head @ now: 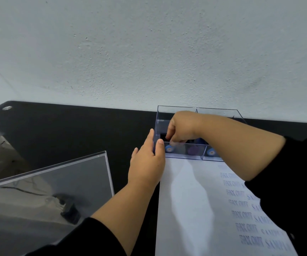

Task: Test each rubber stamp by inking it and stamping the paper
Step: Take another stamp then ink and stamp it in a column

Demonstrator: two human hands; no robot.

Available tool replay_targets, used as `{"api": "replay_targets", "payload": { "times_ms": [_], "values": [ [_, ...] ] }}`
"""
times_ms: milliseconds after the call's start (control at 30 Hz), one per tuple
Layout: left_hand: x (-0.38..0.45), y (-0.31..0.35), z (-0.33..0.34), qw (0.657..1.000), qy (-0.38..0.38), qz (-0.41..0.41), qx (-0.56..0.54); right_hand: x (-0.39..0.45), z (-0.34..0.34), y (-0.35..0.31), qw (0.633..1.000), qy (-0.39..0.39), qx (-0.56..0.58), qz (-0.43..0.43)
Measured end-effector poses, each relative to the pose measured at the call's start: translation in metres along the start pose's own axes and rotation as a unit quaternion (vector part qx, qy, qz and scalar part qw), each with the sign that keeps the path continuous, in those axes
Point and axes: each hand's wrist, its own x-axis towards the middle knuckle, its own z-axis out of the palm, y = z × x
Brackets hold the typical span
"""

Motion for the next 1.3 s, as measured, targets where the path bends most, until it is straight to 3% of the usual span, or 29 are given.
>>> {"api": "replay_targets", "payload": {
  "times_ms": [133,267,533,767,933,1133,1300],
  "values": [
    [-0.002,0.000,-0.002,1.000,0.013,0.010,0.004,-0.012,-0.016,0.019,0.995,0.065,0.077,0.018],
    [-0.006,0.020,-0.003,0.970,0.053,0.081,0.223,-0.026,-0.039,0.047,0.985,0.137,0.088,0.049],
    [0.020,0.071,0.022,0.900,-0.063,0.175,0.393,-0.034,-0.041,0.080,0.987,0.125,0.011,0.099],
    [0.048,0.070,0.018,0.869,-0.119,0.144,0.458,-0.010,-0.022,0.082,0.993,0.080,0.014,0.091],
    [0.048,0.061,0.021,0.875,-0.095,0.162,0.447,0.006,-0.014,0.088,0.990,0.090,0.024,0.102],
    [0.047,0.059,0.022,0.874,-0.085,0.172,0.447,0.018,-0.009,0.098,0.986,0.062,-0.094,0.122],
    [0.047,0.058,0.022,0.876,-0.081,0.171,0.443,0.022,-0.005,0.101,0.984,0.107,-0.047,0.137]
  ]
}}
